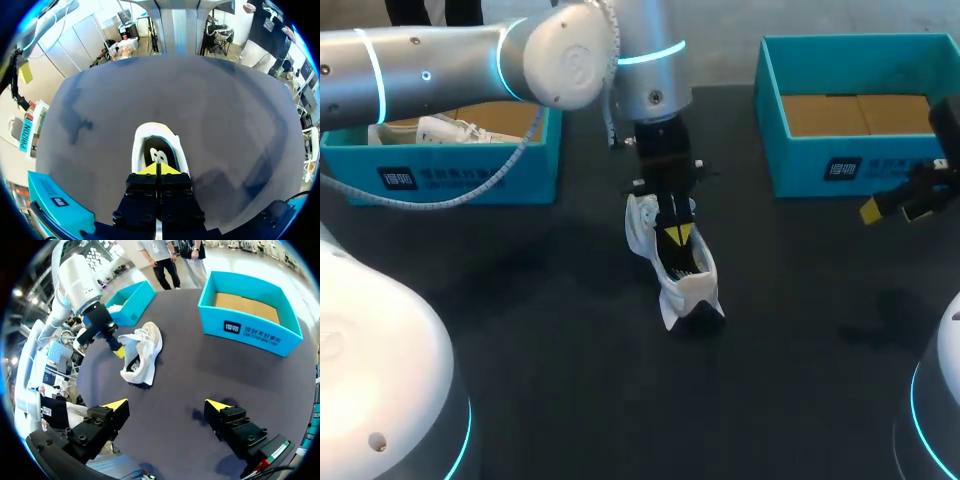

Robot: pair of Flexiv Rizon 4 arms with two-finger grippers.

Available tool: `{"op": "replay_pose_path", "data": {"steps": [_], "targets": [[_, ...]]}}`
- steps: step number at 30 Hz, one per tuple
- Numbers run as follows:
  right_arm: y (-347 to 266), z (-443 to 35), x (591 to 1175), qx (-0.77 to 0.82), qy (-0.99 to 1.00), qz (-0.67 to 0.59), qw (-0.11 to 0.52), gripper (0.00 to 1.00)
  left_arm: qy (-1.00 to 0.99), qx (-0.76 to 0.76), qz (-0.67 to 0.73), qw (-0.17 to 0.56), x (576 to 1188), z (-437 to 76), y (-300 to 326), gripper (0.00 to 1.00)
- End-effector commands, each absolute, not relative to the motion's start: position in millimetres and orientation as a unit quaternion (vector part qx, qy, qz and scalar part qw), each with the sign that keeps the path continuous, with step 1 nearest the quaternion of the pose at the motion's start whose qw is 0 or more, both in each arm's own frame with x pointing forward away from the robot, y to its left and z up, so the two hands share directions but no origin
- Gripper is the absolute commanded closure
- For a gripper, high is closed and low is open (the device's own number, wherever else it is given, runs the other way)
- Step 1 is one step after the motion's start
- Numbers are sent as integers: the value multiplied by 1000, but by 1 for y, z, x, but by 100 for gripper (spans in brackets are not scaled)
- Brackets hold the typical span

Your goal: Take the shoe out of the shoebox, open the shoe tongue, remove and reinsert the insole, then place the shoe into the shoebox

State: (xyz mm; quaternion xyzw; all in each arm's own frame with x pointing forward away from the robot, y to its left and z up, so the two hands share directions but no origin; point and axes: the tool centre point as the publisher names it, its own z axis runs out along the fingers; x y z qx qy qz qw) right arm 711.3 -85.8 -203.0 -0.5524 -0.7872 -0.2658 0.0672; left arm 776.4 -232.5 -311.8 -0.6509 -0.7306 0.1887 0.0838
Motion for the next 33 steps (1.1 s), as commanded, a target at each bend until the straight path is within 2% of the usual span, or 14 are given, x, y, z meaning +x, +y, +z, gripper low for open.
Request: {"op": "replay_pose_path", "data": {"steps": [1,17,33], "targets": [[-85,-203,711,-553,-787,-265,67,0,-735,-650,174,85,771,-320,-240,100],[-85,-203,711,-553,-787,-265,67,0,-757,-634,119,99,776,-348,-231,100],[-85,-203,711,-553,-787,-265,67,0,-770,-623,105,82,777,-385,-233,100]]}}
